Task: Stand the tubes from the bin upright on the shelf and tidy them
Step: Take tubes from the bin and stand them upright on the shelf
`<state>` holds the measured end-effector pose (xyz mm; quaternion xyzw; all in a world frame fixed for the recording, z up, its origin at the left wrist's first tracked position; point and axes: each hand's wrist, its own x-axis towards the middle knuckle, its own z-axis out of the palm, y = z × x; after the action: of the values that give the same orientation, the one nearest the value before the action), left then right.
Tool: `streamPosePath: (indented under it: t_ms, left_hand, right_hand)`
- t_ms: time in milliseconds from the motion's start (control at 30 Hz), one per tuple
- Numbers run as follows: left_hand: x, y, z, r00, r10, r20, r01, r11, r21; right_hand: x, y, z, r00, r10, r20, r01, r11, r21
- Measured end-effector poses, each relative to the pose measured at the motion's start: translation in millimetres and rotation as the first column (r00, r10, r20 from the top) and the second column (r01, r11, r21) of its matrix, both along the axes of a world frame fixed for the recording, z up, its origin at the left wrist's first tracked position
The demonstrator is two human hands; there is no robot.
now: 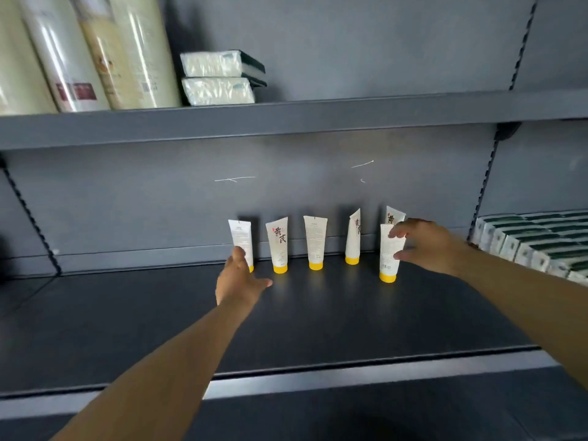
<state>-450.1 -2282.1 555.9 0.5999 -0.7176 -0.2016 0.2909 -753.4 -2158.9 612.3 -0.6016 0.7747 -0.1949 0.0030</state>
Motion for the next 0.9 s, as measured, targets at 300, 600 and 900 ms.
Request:
streamPosePath:
  t_ms: [300,600,900]
  left_hand:
    - [55.6,177.0,-38.5,0.952,-0.268,0.150,0.269,0.963,0.016]
    - [78.9,347.4,-193.8,0.837,-0.512,0.195,0.463,0.851,0.247]
    - [48.4,423.3,-339.4,0.749,-0.629,0.208,0.453,0.715,0.533]
  right_hand:
    - [97.9,160.1,-66.5,0.998,0.042,0.054,-0.046,0.996,0.070]
    - [140.6,320.0,-216.3,0.997,-0.050,0.060,0.023,0.922,0.387]
    - [115.6,388.7,-341.0,0.990,-0.112,0.081,0.036,0.776,0.630]
